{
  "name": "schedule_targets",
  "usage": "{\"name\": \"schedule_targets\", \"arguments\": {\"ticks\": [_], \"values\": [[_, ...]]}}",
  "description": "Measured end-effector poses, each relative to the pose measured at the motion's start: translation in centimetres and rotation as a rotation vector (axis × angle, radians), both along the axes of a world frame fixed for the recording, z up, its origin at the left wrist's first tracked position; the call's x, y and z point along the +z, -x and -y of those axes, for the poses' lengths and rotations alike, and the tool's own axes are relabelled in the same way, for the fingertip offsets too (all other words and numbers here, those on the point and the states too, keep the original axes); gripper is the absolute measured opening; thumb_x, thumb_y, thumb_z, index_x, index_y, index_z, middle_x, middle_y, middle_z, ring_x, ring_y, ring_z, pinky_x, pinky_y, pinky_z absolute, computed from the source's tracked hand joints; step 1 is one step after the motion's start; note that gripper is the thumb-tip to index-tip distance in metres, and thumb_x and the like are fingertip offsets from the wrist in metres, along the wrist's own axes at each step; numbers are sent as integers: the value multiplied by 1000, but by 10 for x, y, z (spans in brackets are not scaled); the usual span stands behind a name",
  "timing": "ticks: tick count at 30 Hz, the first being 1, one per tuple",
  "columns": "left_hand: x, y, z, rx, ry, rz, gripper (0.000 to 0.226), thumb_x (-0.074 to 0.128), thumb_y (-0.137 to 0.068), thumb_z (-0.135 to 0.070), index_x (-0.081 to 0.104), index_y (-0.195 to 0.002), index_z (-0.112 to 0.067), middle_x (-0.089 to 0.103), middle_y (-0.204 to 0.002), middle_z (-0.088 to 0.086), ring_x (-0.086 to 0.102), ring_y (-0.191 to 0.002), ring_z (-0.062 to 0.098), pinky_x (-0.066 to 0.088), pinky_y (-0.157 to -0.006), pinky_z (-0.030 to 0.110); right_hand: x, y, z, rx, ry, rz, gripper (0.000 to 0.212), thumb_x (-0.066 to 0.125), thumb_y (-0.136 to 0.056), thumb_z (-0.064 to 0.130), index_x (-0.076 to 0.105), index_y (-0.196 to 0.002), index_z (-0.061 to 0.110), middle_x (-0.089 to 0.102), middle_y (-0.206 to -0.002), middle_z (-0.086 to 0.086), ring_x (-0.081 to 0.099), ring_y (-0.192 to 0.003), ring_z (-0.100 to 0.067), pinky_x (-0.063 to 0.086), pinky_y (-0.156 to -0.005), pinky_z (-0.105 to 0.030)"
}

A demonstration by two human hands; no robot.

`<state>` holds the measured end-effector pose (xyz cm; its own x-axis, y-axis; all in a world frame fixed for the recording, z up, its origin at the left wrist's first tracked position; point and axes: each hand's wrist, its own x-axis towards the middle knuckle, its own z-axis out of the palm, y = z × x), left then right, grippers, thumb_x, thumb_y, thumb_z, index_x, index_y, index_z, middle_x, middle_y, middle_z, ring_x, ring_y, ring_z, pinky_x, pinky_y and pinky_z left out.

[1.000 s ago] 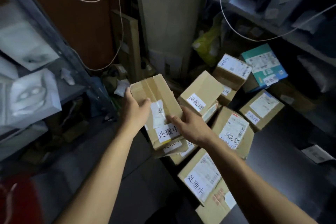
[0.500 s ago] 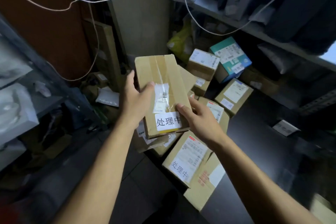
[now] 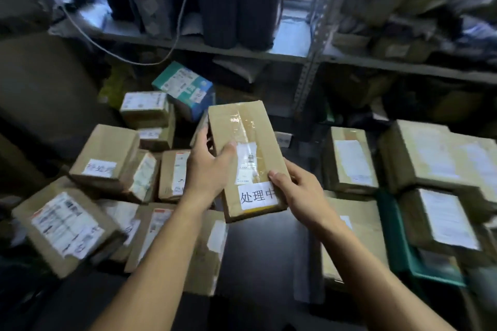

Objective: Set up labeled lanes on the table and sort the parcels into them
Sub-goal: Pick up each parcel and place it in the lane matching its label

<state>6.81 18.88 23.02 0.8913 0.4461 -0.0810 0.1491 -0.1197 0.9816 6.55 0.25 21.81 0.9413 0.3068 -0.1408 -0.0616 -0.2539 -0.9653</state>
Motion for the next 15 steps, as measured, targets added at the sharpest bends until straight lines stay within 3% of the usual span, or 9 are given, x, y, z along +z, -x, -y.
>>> {"name": "schedule_targets", "arguments": {"ticks": [2,5,7,11,13,15], "values": [[-3,-7,34,-60,-45,4,49,65,-87,-31,50,-133,-39,63,-102,-32,57,-95,-20,49,-90,24,-2,6,34,-71,-30,-21,30,54,-89,40,65,-114,52,73,-107,17,70,-98,-7,56,-85,-32],[-10,-12,83,-161,-41,-26,51,65,-90,-32,48,-138,-34,64,-115,-21,60,-106,-3,52,-89,29,-5,19,79,-163,-62,-42,27,55,-91,36,68,-112,46,74,-106,14,70,-97,-7,56,-77,-23],[-17,-13,112,-226,-29,-57,55,64,-91,-34,43,-142,-39,64,-114,-23,62,-107,2,53,-82,27,-10,28,106,-222,-79,-66,26,55,-92,34,68,-112,43,74,-106,12,71,-97,-8,55,-75,-20],[-39,-8,158,-336,19,-128,56,63,-90,-32,40,-139,-46,63,-92,-41,63,-90,-14,54,-70,16,-24,42,151,-321,-36,-89,27,53,-97,28,68,-112,44,74,-103,14,70,-94,-5,54,-73,-19],[-53,-4,180,-376,15,-172,52,63,-89,-28,45,-136,-40,65,-97,-34,62,-92,-12,54,-81,23,-34,46,172,-380,-2,-105,26,54,-97,29,68,-111,45,74,-102,14,70,-95,-9,57,-80,-34],[-67,0,197,-407,22,-216,46,63,-88,-28,50,-130,-39,63,-110,-28,60,-101,-8,53,-89,29,-44,50,189,-405,26,-127,27,55,-96,30,68,-102,54,74,-101,16,70,-95,-6,55,-86,-37]]}}
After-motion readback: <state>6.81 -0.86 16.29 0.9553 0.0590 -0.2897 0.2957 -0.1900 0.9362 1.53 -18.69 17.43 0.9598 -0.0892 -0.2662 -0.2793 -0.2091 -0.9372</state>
